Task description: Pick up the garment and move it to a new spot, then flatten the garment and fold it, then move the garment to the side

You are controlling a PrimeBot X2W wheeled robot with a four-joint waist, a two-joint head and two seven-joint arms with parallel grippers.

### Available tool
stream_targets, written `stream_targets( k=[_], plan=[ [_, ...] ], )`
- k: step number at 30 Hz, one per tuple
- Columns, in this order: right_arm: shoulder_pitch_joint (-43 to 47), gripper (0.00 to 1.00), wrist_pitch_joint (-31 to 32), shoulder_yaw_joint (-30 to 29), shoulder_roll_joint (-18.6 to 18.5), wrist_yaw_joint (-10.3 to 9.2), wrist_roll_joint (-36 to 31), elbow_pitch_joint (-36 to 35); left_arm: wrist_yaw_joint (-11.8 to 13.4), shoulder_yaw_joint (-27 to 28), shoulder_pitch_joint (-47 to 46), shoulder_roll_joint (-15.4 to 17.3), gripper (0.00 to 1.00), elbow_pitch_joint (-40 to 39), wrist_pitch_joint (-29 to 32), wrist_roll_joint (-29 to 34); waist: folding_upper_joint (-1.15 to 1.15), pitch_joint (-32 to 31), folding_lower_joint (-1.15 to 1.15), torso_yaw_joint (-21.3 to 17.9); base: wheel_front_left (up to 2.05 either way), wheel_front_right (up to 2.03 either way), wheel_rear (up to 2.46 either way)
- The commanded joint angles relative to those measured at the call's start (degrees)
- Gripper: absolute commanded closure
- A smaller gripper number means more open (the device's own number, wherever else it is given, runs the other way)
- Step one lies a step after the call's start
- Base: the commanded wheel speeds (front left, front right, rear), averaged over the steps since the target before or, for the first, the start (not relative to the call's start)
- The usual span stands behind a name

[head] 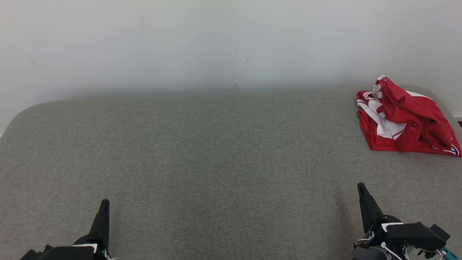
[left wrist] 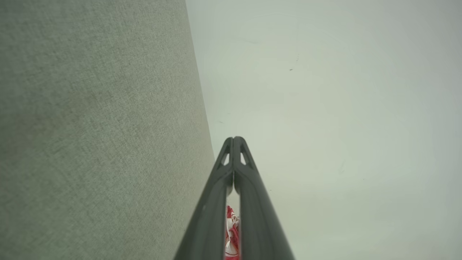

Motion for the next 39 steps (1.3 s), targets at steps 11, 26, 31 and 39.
stream_targets(
  k=[11,26,31,39],
  plan=[
    [-0.6,1.00,0.7,-0.1,0.3,-0.12,2.3,-0.2,-0.5,0.3,-0.8,-0.2,1.00,0.1,0.5,-2.5,-0.01,0.1,0.00,-0.1,0.00,0.00,0.00],
    [-0.6,1.00,0.7,-0.1,0.3,-0.12,2.3,-0.2,-0.5,0.3,-0.8,-0.2,1.00,0.1,0.5,-2.6,-0.01,0.1,0.00,-0.1,0.00,0.00,0.00],
    [-0.6,1.00,0.7,-0.1,0.3,-0.12,2.3,-0.2,-0.5,0.3,-0.8,-0.2,1.00,0.1,0.5,-2.6,-0.01,0.1,0.00,-0.1,0.00,0.00,0.00],
    [-0.6,1.00,0.7,-0.1,0.3,-0.12,2.3,-0.2,-0.5,0.3,-0.8,-0.2,1.00,0.1,0.5,-2.6,-0.01,0.1,0.00,-0.1,0.00,0.00,0.00]
  ],
)
